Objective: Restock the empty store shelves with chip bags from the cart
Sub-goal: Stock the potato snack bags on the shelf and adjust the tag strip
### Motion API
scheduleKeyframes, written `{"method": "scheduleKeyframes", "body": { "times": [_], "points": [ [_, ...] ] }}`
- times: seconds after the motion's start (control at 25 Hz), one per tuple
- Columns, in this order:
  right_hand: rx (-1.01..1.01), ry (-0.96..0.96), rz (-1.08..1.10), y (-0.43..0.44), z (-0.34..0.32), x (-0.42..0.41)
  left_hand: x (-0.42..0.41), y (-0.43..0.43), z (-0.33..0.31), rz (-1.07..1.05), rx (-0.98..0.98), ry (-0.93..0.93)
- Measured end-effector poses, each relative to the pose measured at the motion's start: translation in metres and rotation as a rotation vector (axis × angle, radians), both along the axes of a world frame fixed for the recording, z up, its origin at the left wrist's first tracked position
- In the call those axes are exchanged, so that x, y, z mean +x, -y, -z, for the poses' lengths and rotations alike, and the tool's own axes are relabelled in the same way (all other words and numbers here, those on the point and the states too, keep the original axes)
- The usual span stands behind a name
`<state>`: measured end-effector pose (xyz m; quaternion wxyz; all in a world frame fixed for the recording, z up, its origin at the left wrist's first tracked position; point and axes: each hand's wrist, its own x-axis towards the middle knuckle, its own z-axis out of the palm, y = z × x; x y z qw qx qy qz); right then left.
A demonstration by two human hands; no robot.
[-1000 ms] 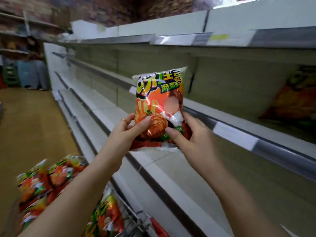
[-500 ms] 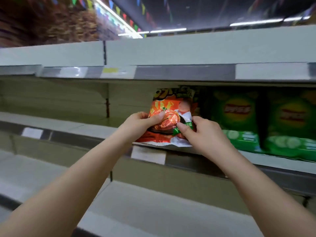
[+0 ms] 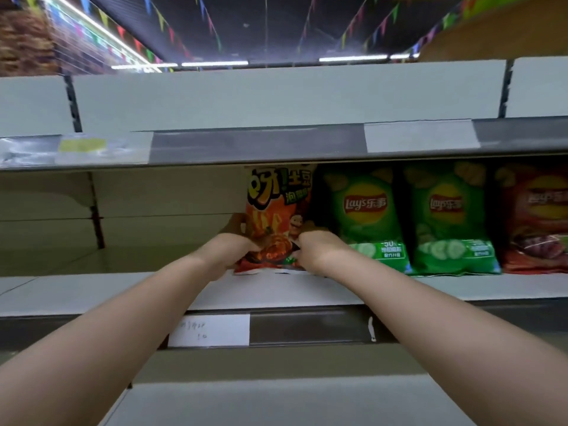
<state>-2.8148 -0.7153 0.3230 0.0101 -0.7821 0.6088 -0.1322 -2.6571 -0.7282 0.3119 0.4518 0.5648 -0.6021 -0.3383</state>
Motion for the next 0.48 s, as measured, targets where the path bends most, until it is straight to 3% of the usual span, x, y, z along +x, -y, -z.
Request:
{"method": "scheduleKeyframes", "body": {
  "times": [0.48],
  "points": [
    [-0.022,-0.006,-0.008,-0.019,-0.011,0.004,-0.004,-0.001,0.004,-0.047,0.044,0.119]
  ]
}}
